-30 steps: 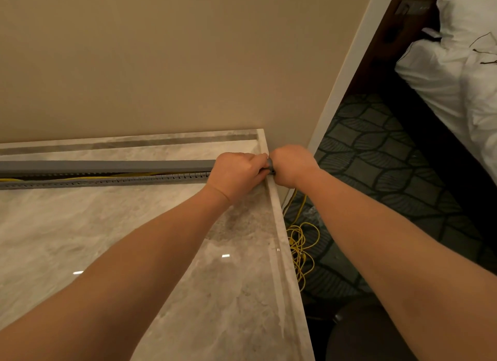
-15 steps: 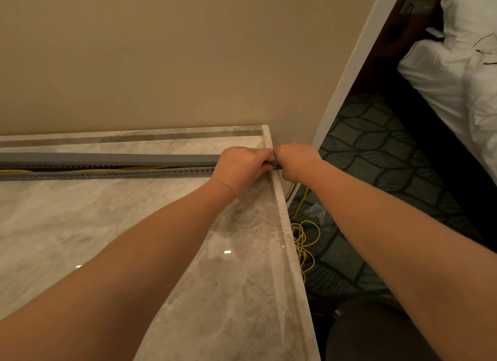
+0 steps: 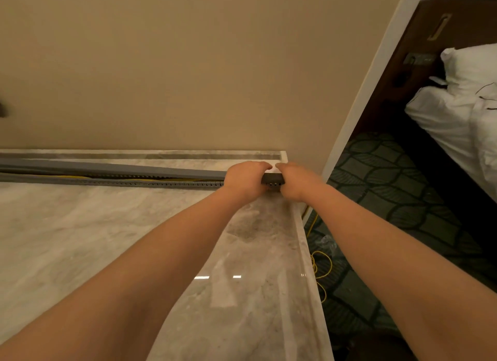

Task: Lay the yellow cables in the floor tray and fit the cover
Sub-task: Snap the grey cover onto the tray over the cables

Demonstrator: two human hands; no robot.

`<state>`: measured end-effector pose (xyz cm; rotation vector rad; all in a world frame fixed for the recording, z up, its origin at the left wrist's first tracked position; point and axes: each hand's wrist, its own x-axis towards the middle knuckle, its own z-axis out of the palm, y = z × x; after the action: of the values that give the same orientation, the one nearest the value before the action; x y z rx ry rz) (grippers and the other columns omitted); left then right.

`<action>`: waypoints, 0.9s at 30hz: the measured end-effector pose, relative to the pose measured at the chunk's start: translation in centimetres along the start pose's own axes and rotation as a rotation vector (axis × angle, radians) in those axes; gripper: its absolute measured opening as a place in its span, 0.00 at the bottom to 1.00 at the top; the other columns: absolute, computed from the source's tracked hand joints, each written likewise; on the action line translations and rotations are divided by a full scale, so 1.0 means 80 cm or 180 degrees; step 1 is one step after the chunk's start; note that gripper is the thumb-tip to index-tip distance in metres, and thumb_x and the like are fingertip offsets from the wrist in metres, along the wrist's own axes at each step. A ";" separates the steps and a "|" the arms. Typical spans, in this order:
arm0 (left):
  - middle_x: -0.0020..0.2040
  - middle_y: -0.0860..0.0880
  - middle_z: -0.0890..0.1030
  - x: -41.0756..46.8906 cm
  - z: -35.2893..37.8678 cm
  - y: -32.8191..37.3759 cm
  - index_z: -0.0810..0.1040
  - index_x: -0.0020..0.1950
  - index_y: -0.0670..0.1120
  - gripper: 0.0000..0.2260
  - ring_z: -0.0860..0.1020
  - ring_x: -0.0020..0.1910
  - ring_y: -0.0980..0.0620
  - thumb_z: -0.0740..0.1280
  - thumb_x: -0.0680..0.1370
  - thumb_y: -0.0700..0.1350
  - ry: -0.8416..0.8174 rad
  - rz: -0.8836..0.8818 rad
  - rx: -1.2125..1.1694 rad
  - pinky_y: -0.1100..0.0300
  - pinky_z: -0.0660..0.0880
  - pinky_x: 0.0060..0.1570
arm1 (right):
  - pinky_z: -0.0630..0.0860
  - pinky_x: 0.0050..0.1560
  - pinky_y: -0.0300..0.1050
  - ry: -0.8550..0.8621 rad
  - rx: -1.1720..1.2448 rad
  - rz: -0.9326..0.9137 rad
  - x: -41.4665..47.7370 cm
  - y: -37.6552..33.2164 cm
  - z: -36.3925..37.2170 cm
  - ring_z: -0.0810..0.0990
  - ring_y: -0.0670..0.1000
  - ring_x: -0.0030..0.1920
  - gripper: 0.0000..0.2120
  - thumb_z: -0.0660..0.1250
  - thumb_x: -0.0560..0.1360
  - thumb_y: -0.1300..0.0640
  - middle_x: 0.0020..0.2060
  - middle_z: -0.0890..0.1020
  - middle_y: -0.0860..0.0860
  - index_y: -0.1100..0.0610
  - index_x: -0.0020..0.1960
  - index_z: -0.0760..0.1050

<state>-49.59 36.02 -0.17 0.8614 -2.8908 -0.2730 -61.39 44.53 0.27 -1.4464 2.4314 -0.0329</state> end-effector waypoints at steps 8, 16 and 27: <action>0.65 0.51 0.77 -0.037 -0.028 -0.047 0.71 0.69 0.54 0.22 0.75 0.63 0.48 0.68 0.76 0.48 0.0216 -0.0562 -0.0139 0.54 0.75 0.54 | 0.71 0.66 0.54 0.0322 0.0006 -0.0307 -0.006 -0.052 -0.008 0.68 0.57 0.70 0.27 0.62 0.75 0.59 0.71 0.69 0.54 0.52 0.74 0.64; 0.71 0.49 0.69 -0.081 -0.050 -0.116 0.70 0.71 0.49 0.23 0.73 0.66 0.47 0.68 0.76 0.47 0.0364 -0.0804 -0.0348 0.51 0.74 0.59 | 0.72 0.65 0.52 0.0348 0.0029 -0.0427 -0.004 -0.132 -0.004 0.68 0.56 0.70 0.25 0.60 0.76 0.58 0.72 0.69 0.54 0.52 0.73 0.66; 0.68 0.50 0.72 -0.135 -0.091 -0.253 0.70 0.70 0.52 0.23 0.75 0.62 0.48 0.69 0.75 0.48 0.0390 -0.0733 -0.0332 0.52 0.75 0.54 | 0.74 0.63 0.52 0.0458 0.0335 -0.0291 0.005 -0.287 0.014 0.71 0.55 0.68 0.24 0.62 0.76 0.57 0.70 0.71 0.52 0.51 0.72 0.67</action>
<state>-28.66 24.31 2.24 1.1495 -2.6405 -0.3737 -41.66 33.08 3.18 -1.5553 2.4319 -0.2904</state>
